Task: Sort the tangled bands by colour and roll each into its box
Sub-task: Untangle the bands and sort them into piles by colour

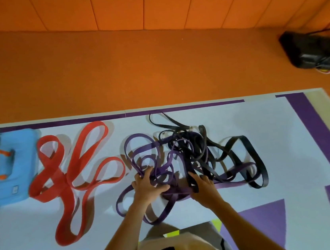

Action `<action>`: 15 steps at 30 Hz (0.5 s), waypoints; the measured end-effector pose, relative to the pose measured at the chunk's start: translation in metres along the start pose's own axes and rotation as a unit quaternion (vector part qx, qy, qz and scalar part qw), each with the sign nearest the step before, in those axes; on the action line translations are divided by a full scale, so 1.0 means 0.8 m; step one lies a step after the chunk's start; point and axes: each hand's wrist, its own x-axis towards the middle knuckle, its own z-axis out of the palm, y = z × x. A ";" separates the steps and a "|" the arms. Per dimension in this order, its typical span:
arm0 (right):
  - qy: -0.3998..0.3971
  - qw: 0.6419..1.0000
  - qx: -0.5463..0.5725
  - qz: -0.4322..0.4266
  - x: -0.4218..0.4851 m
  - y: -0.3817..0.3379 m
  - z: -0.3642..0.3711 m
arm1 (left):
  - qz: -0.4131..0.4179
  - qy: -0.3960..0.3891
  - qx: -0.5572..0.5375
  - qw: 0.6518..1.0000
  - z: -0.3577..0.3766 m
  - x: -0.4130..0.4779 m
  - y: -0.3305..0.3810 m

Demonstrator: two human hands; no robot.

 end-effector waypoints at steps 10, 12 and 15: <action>0.090 0.986 0.061 -0.128 -0.007 -0.007 -0.001 | -0.013 -0.006 -0.029 0.999 0.042 -0.002 0.030; 0.090 0.983 0.101 -0.127 -0.003 -0.011 -0.005 | -0.013 -0.016 -0.034 0.999 0.037 -0.001 0.032; 0.125 0.973 0.165 -0.105 0.001 -0.004 -0.014 | -0.008 -0.028 -0.064 0.998 0.024 0.000 0.033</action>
